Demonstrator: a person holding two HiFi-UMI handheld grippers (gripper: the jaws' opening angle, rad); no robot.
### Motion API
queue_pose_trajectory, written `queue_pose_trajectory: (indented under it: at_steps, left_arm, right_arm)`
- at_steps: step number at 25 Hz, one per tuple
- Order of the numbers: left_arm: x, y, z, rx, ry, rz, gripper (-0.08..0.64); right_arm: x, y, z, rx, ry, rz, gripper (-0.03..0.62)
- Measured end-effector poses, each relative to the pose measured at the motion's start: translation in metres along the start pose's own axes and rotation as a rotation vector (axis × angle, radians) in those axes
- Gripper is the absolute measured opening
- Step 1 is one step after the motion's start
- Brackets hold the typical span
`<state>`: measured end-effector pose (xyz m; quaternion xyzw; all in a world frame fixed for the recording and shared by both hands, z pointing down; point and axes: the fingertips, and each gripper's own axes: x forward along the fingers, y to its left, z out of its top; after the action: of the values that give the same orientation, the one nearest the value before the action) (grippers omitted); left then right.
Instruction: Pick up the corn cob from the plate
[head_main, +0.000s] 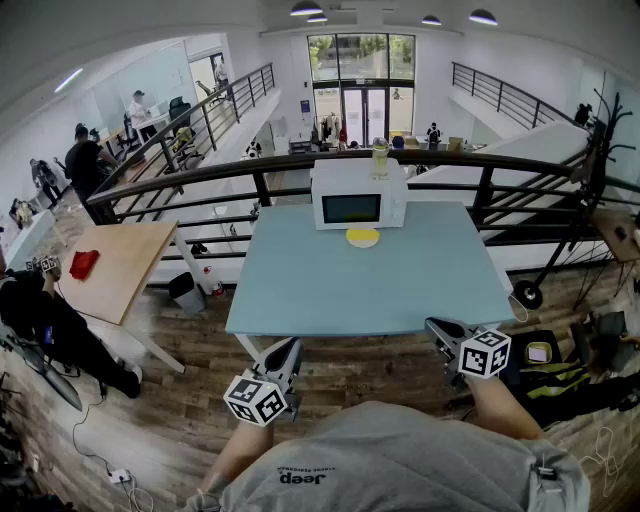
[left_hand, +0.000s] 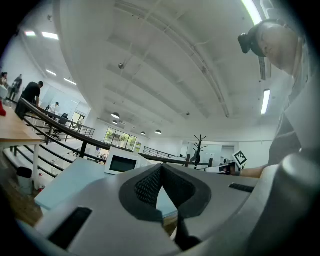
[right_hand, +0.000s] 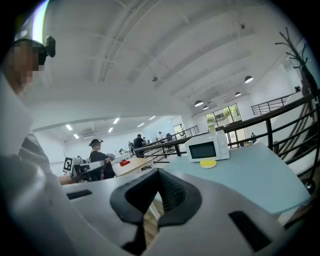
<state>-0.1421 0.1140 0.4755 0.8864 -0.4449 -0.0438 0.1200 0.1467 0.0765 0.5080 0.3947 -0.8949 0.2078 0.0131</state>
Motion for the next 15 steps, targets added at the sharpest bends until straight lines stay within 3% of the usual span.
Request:
queue_pose_trajectory:
  at_steps: [10,15]
  left_arm:
    - [0.015,-0.002,-0.001,0.003,0.008,-0.001,0.018]
    - [0.026,-0.008,-0.004,0.003,0.014,0.001,0.018]
  right_arm:
    - [0.004,-0.012,0.003,-0.016,0.01,0.004,0.006]
    - [0.001,-0.024,0.005,0.05,0.011,0.037,0.006]
